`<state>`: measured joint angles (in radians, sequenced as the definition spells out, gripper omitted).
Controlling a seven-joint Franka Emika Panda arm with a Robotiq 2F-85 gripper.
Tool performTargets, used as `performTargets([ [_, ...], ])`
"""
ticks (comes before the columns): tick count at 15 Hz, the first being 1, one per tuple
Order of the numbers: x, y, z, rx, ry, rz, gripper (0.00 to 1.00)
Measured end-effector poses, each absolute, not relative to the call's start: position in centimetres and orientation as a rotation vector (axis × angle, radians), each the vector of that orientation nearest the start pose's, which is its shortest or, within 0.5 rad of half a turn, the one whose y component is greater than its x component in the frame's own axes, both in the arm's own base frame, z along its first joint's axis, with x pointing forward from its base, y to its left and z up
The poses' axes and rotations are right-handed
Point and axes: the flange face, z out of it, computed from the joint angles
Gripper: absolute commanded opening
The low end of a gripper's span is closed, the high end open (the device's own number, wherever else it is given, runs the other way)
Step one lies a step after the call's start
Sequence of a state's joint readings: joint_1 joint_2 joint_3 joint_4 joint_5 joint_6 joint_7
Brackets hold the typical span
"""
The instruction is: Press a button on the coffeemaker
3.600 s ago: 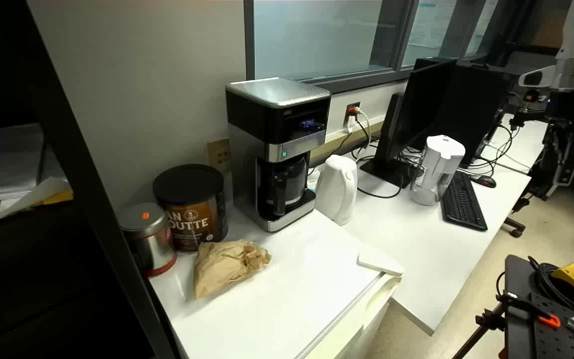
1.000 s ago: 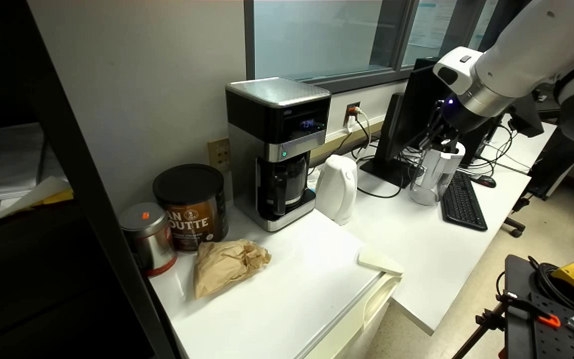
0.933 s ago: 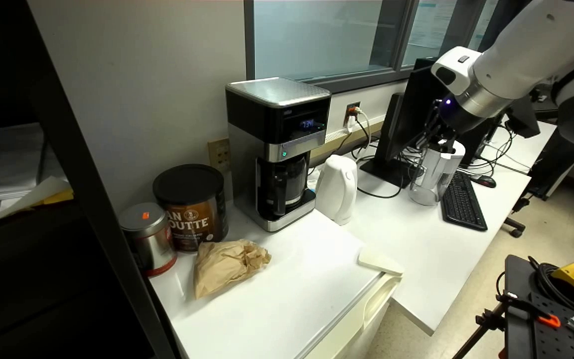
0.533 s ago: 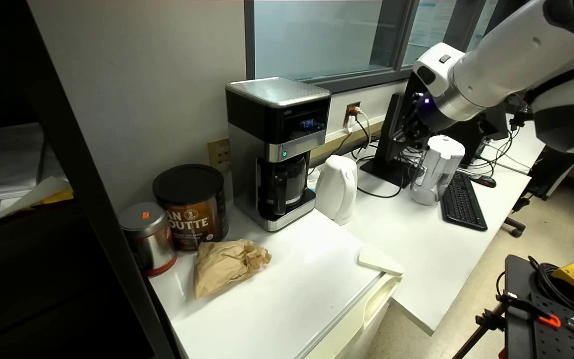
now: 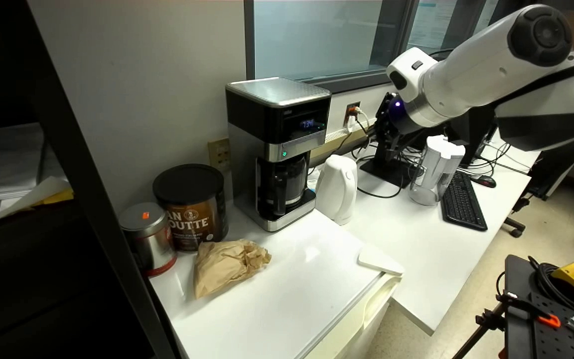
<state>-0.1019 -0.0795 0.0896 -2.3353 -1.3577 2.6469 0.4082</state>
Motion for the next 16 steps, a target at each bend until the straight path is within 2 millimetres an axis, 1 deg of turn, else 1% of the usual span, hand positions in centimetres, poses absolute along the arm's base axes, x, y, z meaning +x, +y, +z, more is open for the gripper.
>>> performTargets([
  [6,54.3,2.8,38.1,2.133,0.815,0.641,0.00],
  [12,56.8,3.3,36.8,2.124,0.820,0.668,0.00],
  [16,58.4,3.5,36.4,2.119,0.816,0.688,0.00],
])
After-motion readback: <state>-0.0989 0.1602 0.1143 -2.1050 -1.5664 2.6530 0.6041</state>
